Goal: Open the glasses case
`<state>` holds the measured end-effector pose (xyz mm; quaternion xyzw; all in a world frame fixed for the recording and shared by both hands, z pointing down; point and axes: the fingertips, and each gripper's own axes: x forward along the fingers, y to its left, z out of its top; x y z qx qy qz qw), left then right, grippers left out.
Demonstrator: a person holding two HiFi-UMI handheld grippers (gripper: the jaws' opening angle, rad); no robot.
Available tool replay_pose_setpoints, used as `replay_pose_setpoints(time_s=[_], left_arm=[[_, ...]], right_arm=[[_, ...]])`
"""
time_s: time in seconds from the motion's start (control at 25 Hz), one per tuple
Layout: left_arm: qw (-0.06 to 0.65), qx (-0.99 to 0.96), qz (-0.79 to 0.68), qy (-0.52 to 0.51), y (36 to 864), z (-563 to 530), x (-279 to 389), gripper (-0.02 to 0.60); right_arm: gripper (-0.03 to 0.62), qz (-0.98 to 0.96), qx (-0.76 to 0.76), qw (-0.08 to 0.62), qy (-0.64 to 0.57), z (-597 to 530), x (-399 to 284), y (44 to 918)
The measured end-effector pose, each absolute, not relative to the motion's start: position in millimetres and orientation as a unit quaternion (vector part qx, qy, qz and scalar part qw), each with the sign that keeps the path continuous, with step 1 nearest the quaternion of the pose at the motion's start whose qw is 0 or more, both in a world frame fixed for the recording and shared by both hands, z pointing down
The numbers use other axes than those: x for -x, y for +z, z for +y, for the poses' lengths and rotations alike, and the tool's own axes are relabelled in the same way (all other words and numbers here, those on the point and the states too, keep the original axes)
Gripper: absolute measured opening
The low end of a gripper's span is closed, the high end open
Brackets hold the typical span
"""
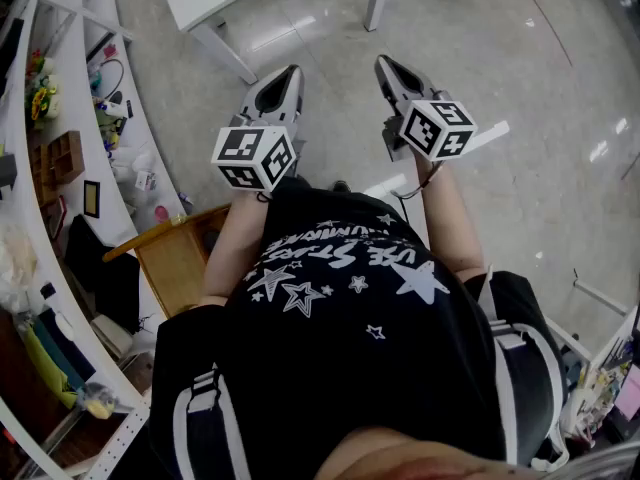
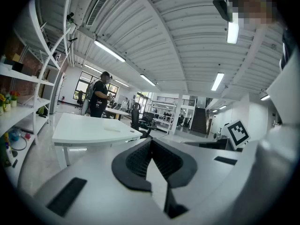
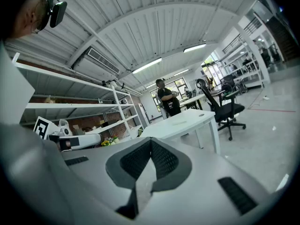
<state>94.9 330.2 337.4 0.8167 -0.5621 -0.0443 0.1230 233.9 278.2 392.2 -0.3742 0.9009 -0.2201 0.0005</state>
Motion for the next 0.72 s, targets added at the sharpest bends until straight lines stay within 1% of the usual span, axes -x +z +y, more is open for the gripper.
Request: replay_pose_setpoints(time_s=[0.32,0.72], left_arm=[[0.135,-0.820,-0.554,-0.038,349.6,302.2,-95.5,0.012],[0.136,-0.829,-0.540,-0.056,344.5,211.2,-38.8,0.012]], right_arm=[[0.008,0.893,0.383,-0.013,-0.235,252.9,-238.9,406.3],[0.008,0.879,0.416,-0.015,-0.233,165.4,-198.9,401.9]])
